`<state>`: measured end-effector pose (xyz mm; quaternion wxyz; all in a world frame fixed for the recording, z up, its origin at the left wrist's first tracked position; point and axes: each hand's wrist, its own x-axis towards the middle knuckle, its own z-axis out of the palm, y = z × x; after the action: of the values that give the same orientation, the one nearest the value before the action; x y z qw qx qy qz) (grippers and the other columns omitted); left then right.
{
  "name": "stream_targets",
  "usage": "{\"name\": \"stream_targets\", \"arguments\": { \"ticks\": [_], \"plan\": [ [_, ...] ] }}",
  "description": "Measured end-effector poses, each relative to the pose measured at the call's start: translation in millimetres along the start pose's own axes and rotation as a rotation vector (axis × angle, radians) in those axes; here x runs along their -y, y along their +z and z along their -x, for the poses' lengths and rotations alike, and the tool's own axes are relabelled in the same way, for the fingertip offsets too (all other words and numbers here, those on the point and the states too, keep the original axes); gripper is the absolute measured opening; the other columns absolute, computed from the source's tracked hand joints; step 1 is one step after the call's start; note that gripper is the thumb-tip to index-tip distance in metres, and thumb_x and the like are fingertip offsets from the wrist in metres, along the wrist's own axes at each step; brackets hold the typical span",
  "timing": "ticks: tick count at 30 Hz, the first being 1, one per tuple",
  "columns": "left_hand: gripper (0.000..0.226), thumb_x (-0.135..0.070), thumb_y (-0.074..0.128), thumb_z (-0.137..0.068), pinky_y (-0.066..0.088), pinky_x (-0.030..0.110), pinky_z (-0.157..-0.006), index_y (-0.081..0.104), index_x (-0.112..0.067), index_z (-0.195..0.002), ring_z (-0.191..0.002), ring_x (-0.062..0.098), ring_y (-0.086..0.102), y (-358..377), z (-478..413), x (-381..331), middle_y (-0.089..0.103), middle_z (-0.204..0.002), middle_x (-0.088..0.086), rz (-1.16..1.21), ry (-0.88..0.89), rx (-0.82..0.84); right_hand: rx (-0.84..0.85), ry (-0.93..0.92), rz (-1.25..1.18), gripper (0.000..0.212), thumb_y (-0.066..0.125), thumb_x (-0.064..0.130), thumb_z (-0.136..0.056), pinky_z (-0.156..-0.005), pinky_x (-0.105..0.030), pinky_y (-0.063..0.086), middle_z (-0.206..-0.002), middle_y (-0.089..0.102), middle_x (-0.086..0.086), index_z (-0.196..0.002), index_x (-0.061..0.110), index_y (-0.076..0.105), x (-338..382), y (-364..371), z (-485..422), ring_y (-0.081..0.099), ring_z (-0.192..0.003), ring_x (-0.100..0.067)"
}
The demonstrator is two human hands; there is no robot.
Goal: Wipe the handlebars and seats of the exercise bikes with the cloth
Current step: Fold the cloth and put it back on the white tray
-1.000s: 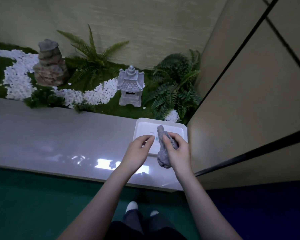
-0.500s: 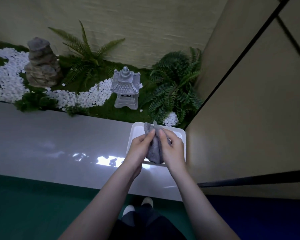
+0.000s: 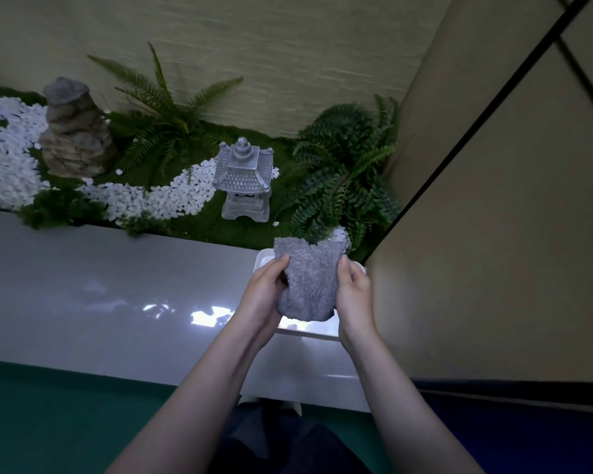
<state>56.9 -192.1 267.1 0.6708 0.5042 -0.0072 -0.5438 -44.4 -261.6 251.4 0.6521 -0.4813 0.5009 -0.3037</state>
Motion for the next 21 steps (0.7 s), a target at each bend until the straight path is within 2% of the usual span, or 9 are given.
{"name": "stream_targets", "arguments": {
  "ticks": [3,5,7,9,11,14,16,19,21],
  "plan": [
    [0.035,-0.026,0.043,-0.100,0.047,0.042,-0.098,0.059,-0.004,-0.122,-0.112,0.026,0.063,-2.7,-3.7,-4.5,0.067,-0.118,0.013,-0.010,-0.036,0.029,0.185,0.205,-0.239,0.040,0.037,0.045,-0.100,-0.075,-0.028,0.053,-0.109,0.072,0.002,-0.115,0.018,0.063,0.6,1.4,0.6,0.067,-0.101,-0.013],
    [0.033,-0.027,0.044,-0.099,0.048,0.040,-0.096,0.061,-0.006,-0.119,-0.110,0.024,0.064,-7.5,-5.8,-8.3,0.069,-0.115,0.011,-0.053,-0.001,0.023,0.220,0.220,-0.257,0.046,0.037,0.048,-0.098,-0.079,-0.031,0.054,-0.114,0.070,-0.002,-0.120,0.015,0.062,2.8,2.0,1.7,0.066,-0.106,-0.015],
    [0.029,-0.028,0.045,-0.099,0.051,0.034,-0.087,0.065,-0.010,-0.111,-0.103,0.021,0.067,-12.8,-8.0,-10.9,0.072,-0.107,0.007,-0.147,0.068,-0.022,0.204,0.167,-0.224,0.041,0.042,0.043,-0.099,-0.079,-0.030,0.055,-0.112,0.071,-0.004,-0.116,0.013,0.064,3.5,5.5,4.6,0.067,-0.104,-0.016],
    [0.025,-0.030,0.047,-0.099,0.052,0.030,-0.077,0.068,-0.017,-0.099,-0.097,0.019,0.069,-16.1,-8.9,-10.9,0.074,-0.097,0.003,-0.264,0.128,-0.100,0.145,0.068,-0.176,0.028,0.047,0.032,-0.099,-0.079,-0.026,0.053,-0.104,0.073,-0.001,-0.107,0.013,0.067,3.3,9.4,8.5,0.068,-0.099,-0.015],
    [0.027,-0.035,0.047,-0.099,0.053,0.029,-0.075,0.067,-0.020,-0.089,-0.092,0.017,0.068,-17.5,-9.3,-8.3,0.072,-0.093,0.001,-0.354,0.169,-0.177,0.080,-0.039,-0.114,0.017,0.051,0.025,-0.098,-0.075,-0.024,0.052,-0.094,0.072,0.003,-0.097,0.015,0.065,4.5,13.7,12.2,0.067,-0.092,-0.012],
    [0.029,-0.047,0.054,-0.093,0.055,0.026,-0.064,0.066,-0.020,-0.093,-0.085,0.011,0.070,-16.0,-7.7,-4.1,0.071,-0.092,-0.003,-0.382,0.160,-0.235,0.045,-0.160,-0.036,0.011,0.052,0.022,-0.098,-0.072,-0.024,0.051,-0.091,0.069,0.004,-0.095,0.015,0.060,7.0,22.3,17.8,0.065,-0.087,-0.011],
    [0.031,-0.046,0.062,-0.088,0.055,0.026,-0.058,0.066,-0.017,-0.099,-0.082,0.014,0.071,-14.5,-7.4,-2.3,0.073,-0.093,0.000,-0.348,0.121,-0.232,0.034,-0.210,0.000,0.008,0.052,0.019,-0.098,-0.071,-0.021,0.052,-0.090,0.068,0.009,-0.095,0.021,0.059,6.8,26.1,19.8,0.065,-0.087,-0.009],
    [0.024,-0.032,0.055,-0.096,0.056,0.039,-0.072,0.064,-0.010,-0.094,-0.086,0.024,0.069,-15.3,-9.1,-0.4,0.071,-0.095,0.010,-0.342,0.135,-0.250,-0.015,-0.232,-0.017,0.016,0.052,0.010,-0.097,-0.073,-0.020,0.051,-0.087,0.068,0.014,-0.092,0.023,0.059,6.1,25.2,19.3,0.064,-0.085,-0.004],
    [0.026,-0.028,0.051,-0.098,0.052,0.040,-0.072,0.059,-0.005,-0.088,-0.082,0.026,0.065,-16.9,-9.4,0.1,0.067,-0.087,0.011,-0.383,0.198,-0.248,-0.045,-0.206,-0.081,0.021,0.051,0.004,-0.096,-0.072,-0.019,0.050,-0.085,0.068,0.012,-0.090,0.022,0.060,4.9,22.1,17.6,0.063,-0.083,-0.003]
  ]
}}
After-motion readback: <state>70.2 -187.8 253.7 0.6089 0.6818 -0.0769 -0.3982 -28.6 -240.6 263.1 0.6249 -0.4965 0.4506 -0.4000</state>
